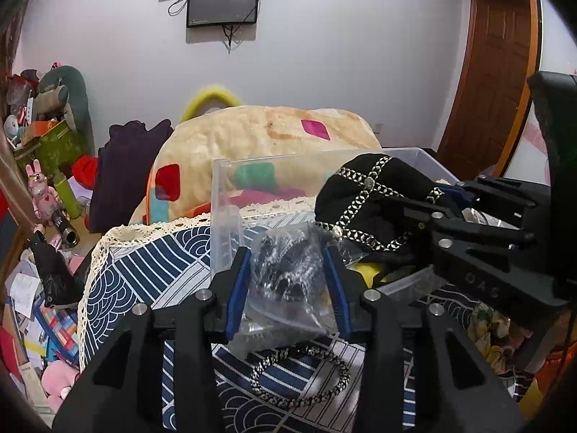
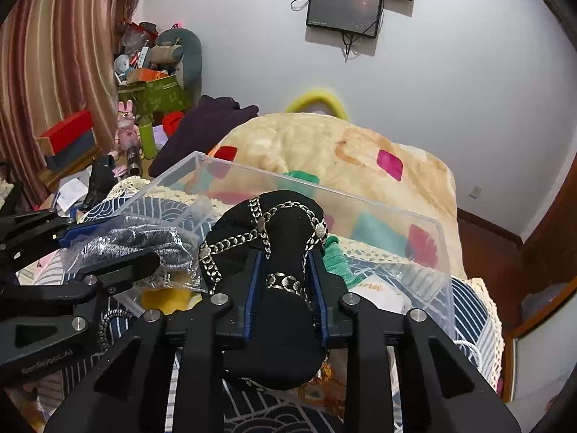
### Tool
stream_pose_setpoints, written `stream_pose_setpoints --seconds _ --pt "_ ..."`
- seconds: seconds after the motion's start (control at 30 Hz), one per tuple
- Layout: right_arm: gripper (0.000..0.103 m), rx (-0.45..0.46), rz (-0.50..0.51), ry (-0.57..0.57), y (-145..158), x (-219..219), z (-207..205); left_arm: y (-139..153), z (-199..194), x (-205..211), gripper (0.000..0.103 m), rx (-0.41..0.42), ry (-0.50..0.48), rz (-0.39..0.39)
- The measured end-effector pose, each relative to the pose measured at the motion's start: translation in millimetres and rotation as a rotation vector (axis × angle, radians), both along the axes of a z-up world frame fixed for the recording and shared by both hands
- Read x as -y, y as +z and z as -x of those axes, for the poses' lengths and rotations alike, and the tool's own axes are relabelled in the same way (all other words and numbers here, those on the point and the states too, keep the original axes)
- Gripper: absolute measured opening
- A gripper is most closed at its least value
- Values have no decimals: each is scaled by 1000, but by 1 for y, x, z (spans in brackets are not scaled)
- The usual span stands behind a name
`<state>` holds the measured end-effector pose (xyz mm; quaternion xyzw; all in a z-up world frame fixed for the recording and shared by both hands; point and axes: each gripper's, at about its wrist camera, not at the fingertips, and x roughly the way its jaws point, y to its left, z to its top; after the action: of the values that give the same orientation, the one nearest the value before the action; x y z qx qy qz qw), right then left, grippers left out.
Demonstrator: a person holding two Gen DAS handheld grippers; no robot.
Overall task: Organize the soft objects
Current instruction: 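Lower the plastic bag into the box with the left tool while the right tool drops the black bag in, then grasp the beaded bracelet with the left tool while the right tool grasps the floral scrunchie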
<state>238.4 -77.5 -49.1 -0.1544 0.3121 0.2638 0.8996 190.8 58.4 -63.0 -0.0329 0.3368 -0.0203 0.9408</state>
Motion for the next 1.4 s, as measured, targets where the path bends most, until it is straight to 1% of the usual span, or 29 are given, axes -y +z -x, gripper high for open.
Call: stream_pose_setpoints --seconds 0.13,0.3,0.47,0.5,0.57,0.6,0.63,0.7,0.8,0.93,1.07,1.13,1.2,1.27,1.33,1.37,1.4 --pt "28 18 -14 7 7 5 7 3 6 -2 42 6 -7 14" --pt "29 40 -65 27 23 11 19 11 17 -3 43 27 -13 19" --pt "31 92 -124 43 42 19 34 24 30 -5 43 59 -18 33" --pt "31 103 -131 45 45 20 37 28 34 -5 44 72 -18 33" --pt "32 128 -146 49 52 22 44 35 40 -5 51 92 -17 28" --pt "34 139 -158 53 56 25 49 40 45 -5 55 107 -18 28" --pt "35 146 -166 55 57 27 52 42 49 -5 56 119 -18 30" --pt "43 168 -181 53 59 32 60 46 56 -5 57 140 -17 29" --pt "44 187 -180 40 54 40 68 48 67 -4 59 159 -21 6" --pt "46 166 -169 25 42 52 73 38 75 -5 60 137 -17 -13" --pt "54 136 -160 -5 27 66 77 18 75 -8 61 69 -21 5" --pt "55 118 -156 -17 20 72 82 7 74 -7 70 35 -32 15" --pt "60 85 -150 -29 9 77 82 -2 76 -6 72 11 -53 29" --pt "64 60 -140 -39 -1 83 86 -10 78 -4 73 -1 -52 27" --pt "65 32 -131 -43 -11 86 88 -18 79 1 77 -21 -64 19" --pt "68 19 -129 -42 -16 87 89 -22 78 2 77 -35 -69 18" --pt "73 6 -125 -42 -22 87 90 -26 77 3 77 -49 -69 16"
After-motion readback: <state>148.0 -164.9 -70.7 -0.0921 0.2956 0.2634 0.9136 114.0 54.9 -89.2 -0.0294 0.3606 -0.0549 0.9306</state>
